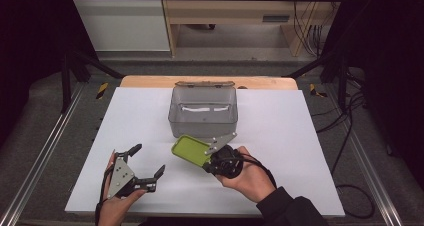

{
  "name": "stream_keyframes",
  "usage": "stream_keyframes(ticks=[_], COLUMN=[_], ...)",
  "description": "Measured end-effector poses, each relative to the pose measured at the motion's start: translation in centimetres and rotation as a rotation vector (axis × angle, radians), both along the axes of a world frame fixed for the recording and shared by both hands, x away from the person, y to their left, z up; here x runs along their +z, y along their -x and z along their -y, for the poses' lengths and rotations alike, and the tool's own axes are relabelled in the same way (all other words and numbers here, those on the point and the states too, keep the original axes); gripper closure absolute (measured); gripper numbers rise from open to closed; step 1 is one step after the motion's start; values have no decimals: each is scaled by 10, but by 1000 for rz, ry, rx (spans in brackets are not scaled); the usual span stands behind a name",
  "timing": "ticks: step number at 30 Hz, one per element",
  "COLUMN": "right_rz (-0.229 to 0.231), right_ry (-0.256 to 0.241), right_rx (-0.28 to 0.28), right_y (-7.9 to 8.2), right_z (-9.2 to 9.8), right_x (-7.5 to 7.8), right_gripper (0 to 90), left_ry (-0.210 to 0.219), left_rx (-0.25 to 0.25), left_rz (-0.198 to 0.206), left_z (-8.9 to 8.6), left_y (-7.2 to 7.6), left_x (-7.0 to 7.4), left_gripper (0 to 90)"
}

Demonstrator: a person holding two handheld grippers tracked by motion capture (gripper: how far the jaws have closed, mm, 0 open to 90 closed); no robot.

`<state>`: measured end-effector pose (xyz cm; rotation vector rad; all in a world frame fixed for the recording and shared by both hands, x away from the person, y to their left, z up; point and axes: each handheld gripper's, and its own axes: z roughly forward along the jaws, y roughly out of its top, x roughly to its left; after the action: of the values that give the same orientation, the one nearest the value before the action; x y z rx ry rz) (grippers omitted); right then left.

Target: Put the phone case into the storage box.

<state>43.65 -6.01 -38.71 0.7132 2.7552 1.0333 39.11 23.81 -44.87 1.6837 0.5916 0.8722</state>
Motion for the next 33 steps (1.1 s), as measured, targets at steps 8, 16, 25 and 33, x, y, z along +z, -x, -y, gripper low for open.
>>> stream_keyframes(ticks=[8, 16, 25, 33], right_rz=[-28, -43, -39, -49], right_ry=[19, 31, 99, 114], right_rx=[20, 31, 82, 100], right_y=[-15, -34, -46, -45], right_z=[-6, -17, -40, -44], right_x=[25, 57, 77, 75], right_gripper=[878, 878, 878, 878], left_ry=[-138, -278, -380, -393], left_rx=[-3, -7, 79, 76], left_rz=[89, 177, 242, 262], left_z=[27, 45, 53, 55], left_y=[2, -23, -34, -31], left_x=[10, 32, 29, 24], left_gripper=[60, 110, 202, 242])
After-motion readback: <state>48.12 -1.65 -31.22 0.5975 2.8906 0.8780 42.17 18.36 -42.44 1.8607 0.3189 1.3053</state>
